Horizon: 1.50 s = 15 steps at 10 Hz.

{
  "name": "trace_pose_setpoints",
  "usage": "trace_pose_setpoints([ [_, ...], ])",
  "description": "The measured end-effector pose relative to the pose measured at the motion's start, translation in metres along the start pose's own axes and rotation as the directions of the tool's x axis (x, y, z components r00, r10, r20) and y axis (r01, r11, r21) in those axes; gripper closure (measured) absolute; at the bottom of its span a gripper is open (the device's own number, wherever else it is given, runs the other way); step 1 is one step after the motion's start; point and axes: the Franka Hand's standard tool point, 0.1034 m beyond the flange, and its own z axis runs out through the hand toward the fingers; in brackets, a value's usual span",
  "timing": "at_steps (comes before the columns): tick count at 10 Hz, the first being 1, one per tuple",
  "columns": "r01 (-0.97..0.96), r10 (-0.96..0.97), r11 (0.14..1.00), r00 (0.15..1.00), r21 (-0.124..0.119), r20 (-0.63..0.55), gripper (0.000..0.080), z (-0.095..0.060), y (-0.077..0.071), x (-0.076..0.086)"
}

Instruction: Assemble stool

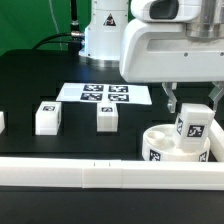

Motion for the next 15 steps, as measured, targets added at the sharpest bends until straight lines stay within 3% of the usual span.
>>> trace_pose_setpoints([
  [2,-0.245,0.246,0.969,0.969,0.042,-0.015,0.0464,0.001,0.001,0.000],
  [4,-0.474,0.474,0.878,0.880,0.066,0.009,0.0464,0.001,-0.002,-0.003],
  [7,-0.708,0.710,0.698,0.704,0.104,0.028,0.0464,0.002,-0.011,-0.004],
  [8,-0.790,0.793,0.601,0.608,0.125,0.028,0.0464,0.003,-0.016,-0.002],
  [11,-0.915,0.917,0.380,0.391,0.132,0.074,0.0464,0.003,-0.022,-0.002],
  [13,-0.934,0.934,0.334,0.346,0.129,0.086,0.0464,0.003,-0.026,-0.003],
  [14,-0.932,0.933,0.337,0.349,0.131,0.089,0.0272,0.003,-0.027,-0.003],
  [15,-0.927,0.927,0.351,0.364,0.132,0.087,0.0272,0.002,-0.026,-0.003],
])
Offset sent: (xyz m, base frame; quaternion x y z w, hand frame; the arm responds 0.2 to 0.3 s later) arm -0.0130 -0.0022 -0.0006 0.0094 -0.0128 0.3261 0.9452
